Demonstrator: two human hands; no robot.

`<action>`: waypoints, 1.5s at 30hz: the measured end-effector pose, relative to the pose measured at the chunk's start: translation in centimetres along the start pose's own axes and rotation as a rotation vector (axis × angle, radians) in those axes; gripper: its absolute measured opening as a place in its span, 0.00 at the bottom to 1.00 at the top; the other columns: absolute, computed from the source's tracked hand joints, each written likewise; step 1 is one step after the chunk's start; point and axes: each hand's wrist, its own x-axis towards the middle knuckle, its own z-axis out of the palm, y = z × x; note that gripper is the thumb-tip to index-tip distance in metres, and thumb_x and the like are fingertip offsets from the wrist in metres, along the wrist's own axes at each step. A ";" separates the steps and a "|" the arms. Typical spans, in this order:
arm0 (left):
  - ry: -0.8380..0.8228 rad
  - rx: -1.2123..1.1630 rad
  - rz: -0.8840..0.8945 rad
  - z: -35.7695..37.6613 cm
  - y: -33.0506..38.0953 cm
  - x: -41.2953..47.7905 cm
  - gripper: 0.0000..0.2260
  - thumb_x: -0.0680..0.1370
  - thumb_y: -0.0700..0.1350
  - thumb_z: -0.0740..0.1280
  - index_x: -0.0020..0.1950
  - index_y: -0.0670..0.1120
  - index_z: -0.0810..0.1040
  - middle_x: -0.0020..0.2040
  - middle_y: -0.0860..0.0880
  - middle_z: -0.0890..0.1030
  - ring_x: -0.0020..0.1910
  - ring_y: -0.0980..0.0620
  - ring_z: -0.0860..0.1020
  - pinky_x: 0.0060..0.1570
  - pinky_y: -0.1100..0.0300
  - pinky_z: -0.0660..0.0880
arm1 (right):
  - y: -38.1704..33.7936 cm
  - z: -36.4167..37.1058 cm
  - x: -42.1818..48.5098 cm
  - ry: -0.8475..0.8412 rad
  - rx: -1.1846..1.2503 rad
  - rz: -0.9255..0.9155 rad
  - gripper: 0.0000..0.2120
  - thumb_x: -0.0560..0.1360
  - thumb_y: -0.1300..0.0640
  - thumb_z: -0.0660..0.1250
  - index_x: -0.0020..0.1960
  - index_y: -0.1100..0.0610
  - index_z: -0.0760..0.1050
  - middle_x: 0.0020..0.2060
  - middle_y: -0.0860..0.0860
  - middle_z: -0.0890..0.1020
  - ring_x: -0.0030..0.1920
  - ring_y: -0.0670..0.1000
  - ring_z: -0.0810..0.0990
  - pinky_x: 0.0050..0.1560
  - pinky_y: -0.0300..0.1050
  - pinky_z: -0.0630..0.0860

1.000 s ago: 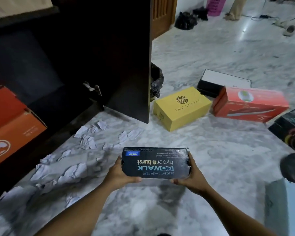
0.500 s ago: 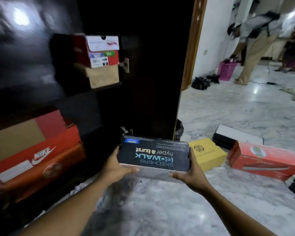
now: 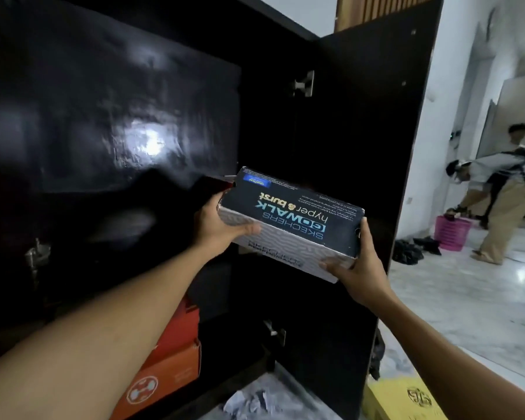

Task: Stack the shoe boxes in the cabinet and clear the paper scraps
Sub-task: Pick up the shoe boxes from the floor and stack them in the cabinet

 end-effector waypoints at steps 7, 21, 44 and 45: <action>0.103 0.159 -0.029 1.0 0.7 10.3 0.49 0.60 0.62 0.81 0.77 0.50 0.65 0.67 0.43 0.67 0.68 0.45 0.68 0.69 0.53 0.69 | -2.0 2.7 8.1 0.171 -0.011 -0.083 0.48 0.71 0.53 0.77 0.79 0.44 0.49 0.70 0.47 0.71 0.67 0.48 0.73 0.66 0.47 0.73; -0.097 0.035 -0.009 8.4 -3.8 15.8 0.32 0.75 0.65 0.68 0.75 0.52 0.70 0.70 0.50 0.75 0.67 0.50 0.74 0.68 0.51 0.71 | -0.7 9.5 17.3 0.283 -0.035 -0.168 0.33 0.78 0.37 0.61 0.77 0.50 0.59 0.71 0.49 0.66 0.68 0.53 0.70 0.66 0.53 0.72; 0.045 0.140 -0.150 10.8 -7.1 20.7 0.29 0.74 0.47 0.76 0.73 0.43 0.71 0.54 0.52 0.79 0.53 0.54 0.76 0.53 0.63 0.72 | 2.1 16.7 25.4 -0.071 -0.197 -0.078 0.24 0.84 0.54 0.51 0.78 0.57 0.56 0.77 0.53 0.60 0.75 0.54 0.52 0.76 0.51 0.52; 0.051 0.145 -0.157 10.8 -7.1 20.9 0.26 0.74 0.47 0.76 0.70 0.43 0.74 0.52 0.53 0.79 0.52 0.54 0.76 0.52 0.63 0.73 | 2.0 16.6 25.4 -0.092 -0.227 -0.077 0.24 0.84 0.54 0.50 0.79 0.58 0.55 0.78 0.54 0.58 0.76 0.52 0.51 0.77 0.50 0.51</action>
